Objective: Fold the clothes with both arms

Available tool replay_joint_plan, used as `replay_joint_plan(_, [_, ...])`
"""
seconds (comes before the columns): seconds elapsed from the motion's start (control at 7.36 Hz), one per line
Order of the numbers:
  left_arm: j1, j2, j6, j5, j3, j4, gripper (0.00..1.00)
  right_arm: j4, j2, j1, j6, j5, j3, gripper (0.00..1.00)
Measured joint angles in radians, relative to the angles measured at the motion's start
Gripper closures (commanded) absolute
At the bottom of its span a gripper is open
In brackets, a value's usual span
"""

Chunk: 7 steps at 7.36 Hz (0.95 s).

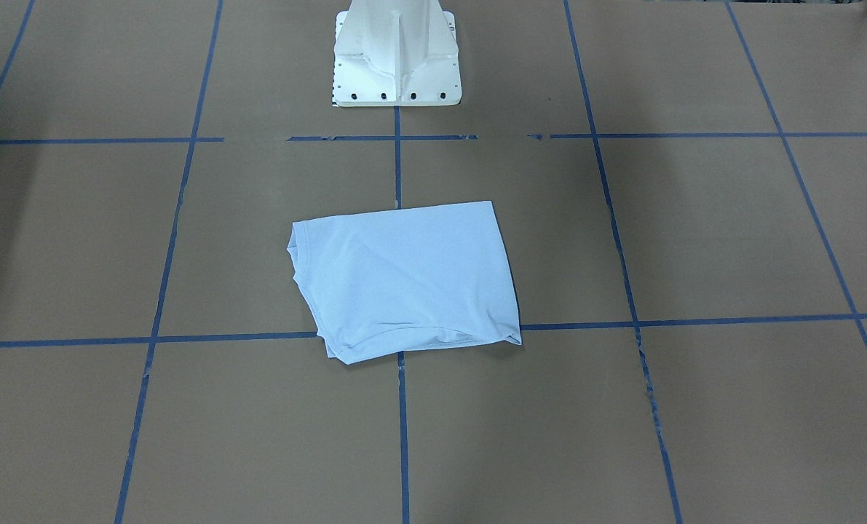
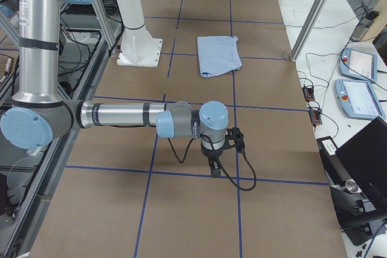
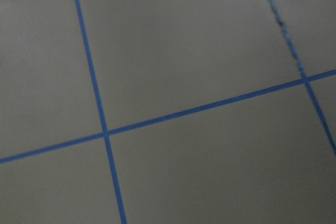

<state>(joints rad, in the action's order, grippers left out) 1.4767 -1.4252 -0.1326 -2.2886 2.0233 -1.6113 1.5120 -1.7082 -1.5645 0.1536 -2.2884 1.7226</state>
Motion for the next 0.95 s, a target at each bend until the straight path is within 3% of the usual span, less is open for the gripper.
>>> replay_joint_plan(0.54, [0.026, 0.017, 0.004, -0.049, -0.048, 0.142, 0.0, -0.006, -0.05, -0.028, -0.015, -0.023, 0.047, 0.0])
replay_joint_plan(0.95, [0.01, 0.006, 0.004, -0.057, -0.082, 0.113, 0.0, -0.011, -0.095, -0.026, -0.006, -0.018, 0.05, 0.0])
